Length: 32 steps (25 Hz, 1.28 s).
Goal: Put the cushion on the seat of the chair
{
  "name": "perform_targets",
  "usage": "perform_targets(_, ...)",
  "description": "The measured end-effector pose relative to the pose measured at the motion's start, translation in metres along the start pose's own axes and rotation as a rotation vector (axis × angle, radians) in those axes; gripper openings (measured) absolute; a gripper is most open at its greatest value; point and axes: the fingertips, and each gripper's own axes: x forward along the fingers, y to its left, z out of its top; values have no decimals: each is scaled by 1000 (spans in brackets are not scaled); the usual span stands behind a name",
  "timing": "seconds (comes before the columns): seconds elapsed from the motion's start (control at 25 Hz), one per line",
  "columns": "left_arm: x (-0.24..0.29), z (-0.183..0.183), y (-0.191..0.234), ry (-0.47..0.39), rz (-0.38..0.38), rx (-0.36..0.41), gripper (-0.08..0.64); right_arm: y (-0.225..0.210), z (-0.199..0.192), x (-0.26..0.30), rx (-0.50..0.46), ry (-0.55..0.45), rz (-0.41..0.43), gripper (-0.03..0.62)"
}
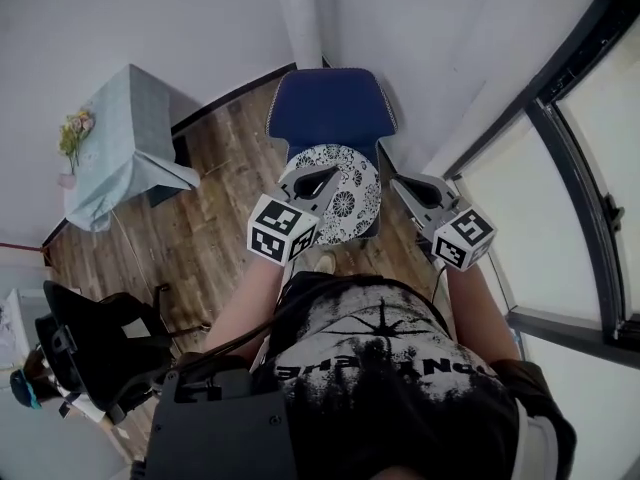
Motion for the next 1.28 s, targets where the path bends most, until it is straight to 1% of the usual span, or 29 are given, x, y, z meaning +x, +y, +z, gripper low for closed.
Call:
perform_targets(0.16,1,-2,-1,7,-2,-2,15,-2,1,-4,0,1,-15,18)
perform_targets(0.48,10,-6,-13,21,-30,1,15,-4,-4,-15,2,18,-39,18)
perform_targets(0.76,12,-13,-20,41,-48,1,15,-5,-13,-16,-13,56,-53,17)
perform_targets(0.96,11,-11,-21,45,-46,18,15,-7,-17,-16,-5,57,-56,17)
perform_targets(1.28,5,-16,-28,48,-35,13,15,-1,-23,-19,3,59,-42,18)
